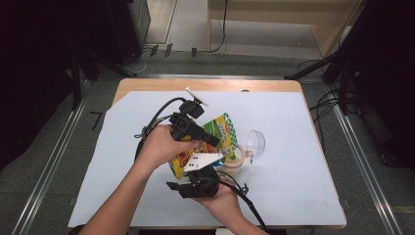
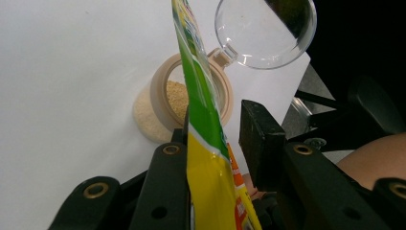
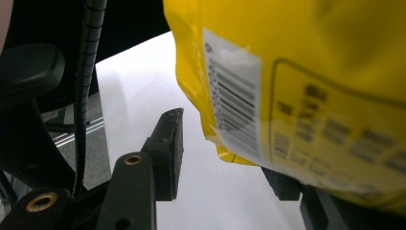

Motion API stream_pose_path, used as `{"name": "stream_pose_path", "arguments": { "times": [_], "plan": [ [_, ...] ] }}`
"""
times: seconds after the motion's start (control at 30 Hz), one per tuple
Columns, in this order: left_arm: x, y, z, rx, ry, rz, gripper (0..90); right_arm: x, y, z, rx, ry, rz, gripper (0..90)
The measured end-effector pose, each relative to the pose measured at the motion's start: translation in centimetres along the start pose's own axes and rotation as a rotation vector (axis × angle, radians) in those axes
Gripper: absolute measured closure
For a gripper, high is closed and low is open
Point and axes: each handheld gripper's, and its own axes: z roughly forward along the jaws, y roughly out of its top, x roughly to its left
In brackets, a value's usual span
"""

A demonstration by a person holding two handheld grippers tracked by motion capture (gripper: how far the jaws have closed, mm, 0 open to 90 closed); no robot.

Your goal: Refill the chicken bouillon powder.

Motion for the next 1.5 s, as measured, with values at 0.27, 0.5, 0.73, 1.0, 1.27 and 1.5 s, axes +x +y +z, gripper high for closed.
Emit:
{"name": "stream_pose_path", "arguments": {
  "times": [0.27,0.5,0.73,1.0,1.27,1.5],
  "plan": [
    [0.5,-0.2,0.3,0.011,-0.025,-0.003,73.8,-0.3,-0.8,0.5,0.006,-0.003,-0.011,52.0],
    [0.8,-0.3,0.6,0.008,-0.041,0.003,74.6,-0.4,-1.1,0.7,0.012,-0.002,-0.022,51.7],
    [1.3,-0.4,0.8,-0.006,-0.065,0.004,76.0,-0.4,-1.4,0.8,0.006,0.011,-0.016,49.7],
    [1.9,-0.8,0.5,0.007,-0.073,0.006,79.7,-0.6,-1.7,1.0,0.013,0.013,-0.025,49.2],
    [2.2,-1.5,-0.8,0.008,-0.056,0.02,84.8,-0.7,-1.8,1.1,0.02,0.012,-0.016,47.8],
    [2.3,-2.0,-1.4,0.009,-0.057,0.027,85.2,-0.6,-1.8,1.1,0.02,0.001,-0.034,47.6]
  ]
}}
